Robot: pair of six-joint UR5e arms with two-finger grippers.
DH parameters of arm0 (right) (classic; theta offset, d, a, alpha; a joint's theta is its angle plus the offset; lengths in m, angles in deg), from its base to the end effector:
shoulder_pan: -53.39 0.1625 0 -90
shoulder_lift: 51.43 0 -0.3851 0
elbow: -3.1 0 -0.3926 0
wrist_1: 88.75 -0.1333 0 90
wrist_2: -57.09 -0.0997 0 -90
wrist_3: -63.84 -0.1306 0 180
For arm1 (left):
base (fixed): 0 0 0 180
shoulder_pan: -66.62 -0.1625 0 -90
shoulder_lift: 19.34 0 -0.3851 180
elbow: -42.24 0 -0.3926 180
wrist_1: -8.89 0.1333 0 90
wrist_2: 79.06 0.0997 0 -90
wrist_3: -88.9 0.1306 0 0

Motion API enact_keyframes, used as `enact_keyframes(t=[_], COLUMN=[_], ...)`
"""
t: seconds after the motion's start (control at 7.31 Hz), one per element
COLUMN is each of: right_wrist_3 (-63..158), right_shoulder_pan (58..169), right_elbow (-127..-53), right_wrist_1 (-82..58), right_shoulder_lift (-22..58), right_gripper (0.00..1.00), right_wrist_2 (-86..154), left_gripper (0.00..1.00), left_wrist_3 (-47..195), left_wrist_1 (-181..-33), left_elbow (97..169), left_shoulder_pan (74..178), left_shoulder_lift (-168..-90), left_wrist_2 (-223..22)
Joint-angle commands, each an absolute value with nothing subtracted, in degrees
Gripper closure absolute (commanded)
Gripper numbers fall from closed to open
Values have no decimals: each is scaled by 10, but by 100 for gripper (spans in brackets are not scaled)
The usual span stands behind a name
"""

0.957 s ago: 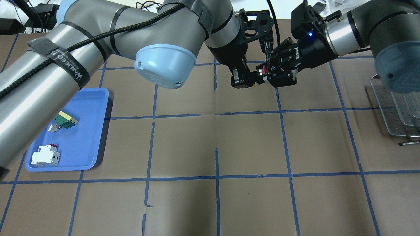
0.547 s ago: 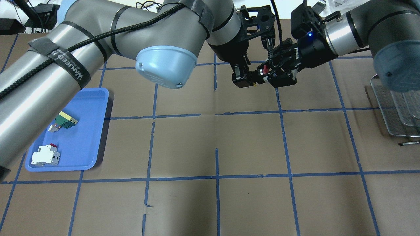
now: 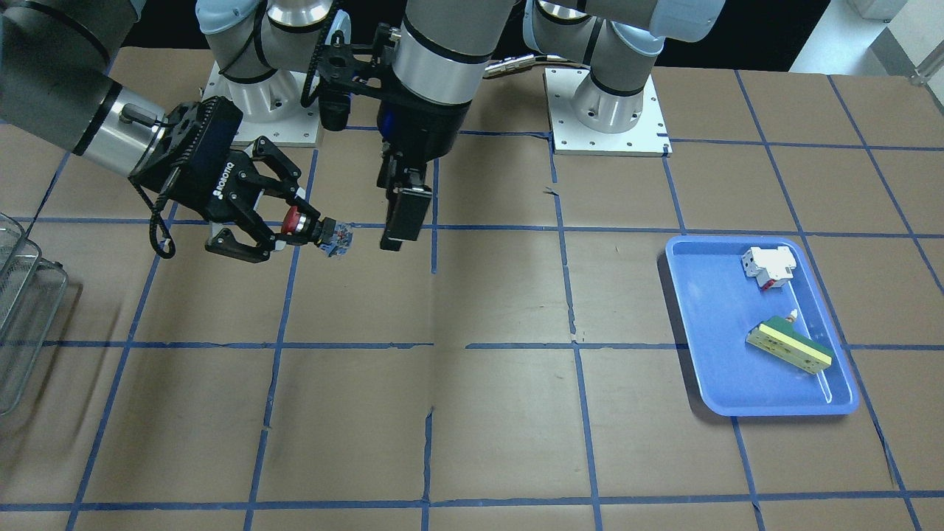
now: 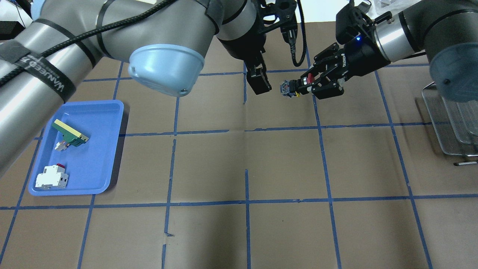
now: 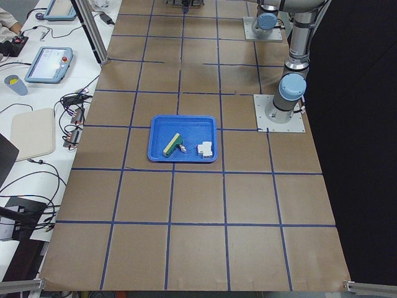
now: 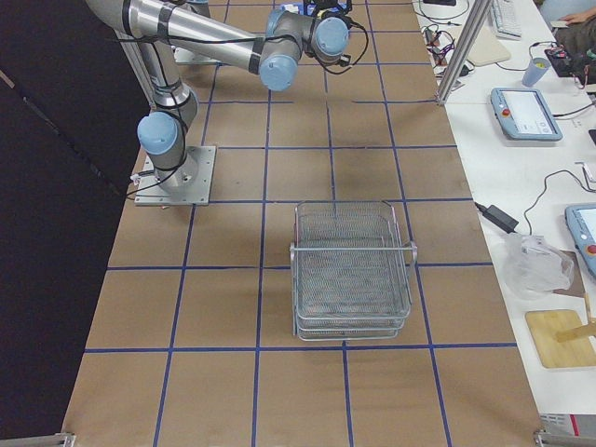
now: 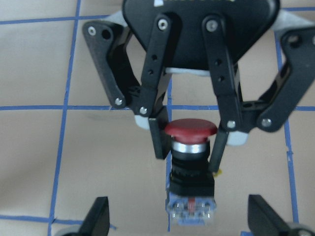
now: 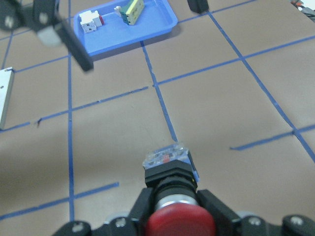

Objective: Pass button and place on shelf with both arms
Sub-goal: 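Carry the button with the right gripper toward the mesh basket while the left arm withdraws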

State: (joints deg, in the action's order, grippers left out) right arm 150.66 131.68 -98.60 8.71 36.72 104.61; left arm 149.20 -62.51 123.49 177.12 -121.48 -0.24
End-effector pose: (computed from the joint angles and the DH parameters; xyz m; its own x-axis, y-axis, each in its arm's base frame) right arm 0.1189 -0.5179 0.3491 -0.2408 -0.9600 -0.1432 -0.6953 0.2735 -0.6646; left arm -0.3597 -0.5090 0.4183 -0.1529 0.9790 -0.1352 0.9501 0.1080 -0.2925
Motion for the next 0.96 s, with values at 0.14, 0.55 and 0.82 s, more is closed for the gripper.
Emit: enact_keyframes(t=[0.14, 0.55, 0.82], right_wrist_3=[1502, 1494, 1437], right_shoulder_pan=[1234, 1181, 1152], right_elbow=[-897, -842, -838], right_wrist_1=[85, 86, 93], right_shoulder_lift=[322, 296, 301], right_gripper=[100, 100, 100], right_wrist_2=[1202, 1354, 1455], left_gripper=[0, 0, 0], left_wrist_3=[1354, 1153, 1085], left_wrist_1=[-689, -720, -742], left_elbow=[1242, 1318, 1349], left_shoulder_pan=[1674, 1614, 1583], left_shoulder_lift=[-1170, -1126, -1096], left_wrist_2=[118, 160, 160])
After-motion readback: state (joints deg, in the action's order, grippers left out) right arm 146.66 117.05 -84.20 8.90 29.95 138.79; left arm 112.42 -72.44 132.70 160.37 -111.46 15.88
